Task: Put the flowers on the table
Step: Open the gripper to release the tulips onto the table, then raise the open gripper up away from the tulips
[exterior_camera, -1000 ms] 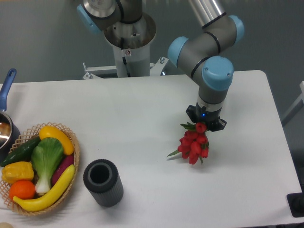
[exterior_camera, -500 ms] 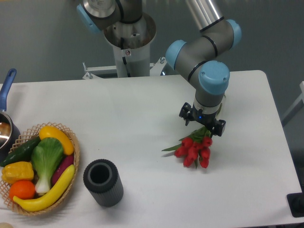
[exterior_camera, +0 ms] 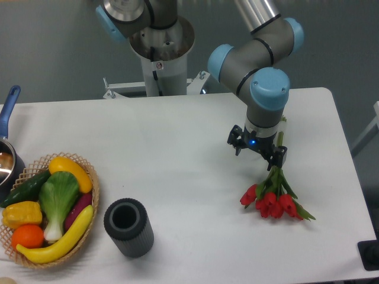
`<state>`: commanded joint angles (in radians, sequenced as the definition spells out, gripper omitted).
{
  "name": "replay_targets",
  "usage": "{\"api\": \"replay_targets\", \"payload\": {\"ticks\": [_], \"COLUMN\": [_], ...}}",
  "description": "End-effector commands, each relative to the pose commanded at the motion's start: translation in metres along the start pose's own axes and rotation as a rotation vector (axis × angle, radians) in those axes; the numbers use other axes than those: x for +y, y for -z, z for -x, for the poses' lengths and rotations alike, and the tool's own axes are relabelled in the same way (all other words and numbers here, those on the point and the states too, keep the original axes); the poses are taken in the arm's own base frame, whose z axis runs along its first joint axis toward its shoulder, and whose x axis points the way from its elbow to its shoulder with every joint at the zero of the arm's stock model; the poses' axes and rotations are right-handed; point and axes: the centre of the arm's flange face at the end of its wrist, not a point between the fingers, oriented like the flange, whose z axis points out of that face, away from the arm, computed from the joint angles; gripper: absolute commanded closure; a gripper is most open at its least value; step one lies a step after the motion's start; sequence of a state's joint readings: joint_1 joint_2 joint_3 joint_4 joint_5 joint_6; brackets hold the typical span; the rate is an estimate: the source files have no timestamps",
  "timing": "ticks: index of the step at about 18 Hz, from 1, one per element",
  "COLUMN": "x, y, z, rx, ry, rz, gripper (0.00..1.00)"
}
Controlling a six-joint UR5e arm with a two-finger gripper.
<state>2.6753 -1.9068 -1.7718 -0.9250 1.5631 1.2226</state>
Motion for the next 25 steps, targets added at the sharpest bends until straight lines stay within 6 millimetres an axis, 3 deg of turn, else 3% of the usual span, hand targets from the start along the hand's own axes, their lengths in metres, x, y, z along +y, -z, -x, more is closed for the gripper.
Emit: {"api": "replay_targets", "payload": {"ticks": [9, 25], "x": [-0.003, 0.003], "y": [0.014, 0.011], "z": [0.011, 0.015], "rx": [-0.034, -0.034], "ry": [-0.002, 0.01], "rz": [-0.01, -0.009], "gripper": [0.0, 0.0]}}
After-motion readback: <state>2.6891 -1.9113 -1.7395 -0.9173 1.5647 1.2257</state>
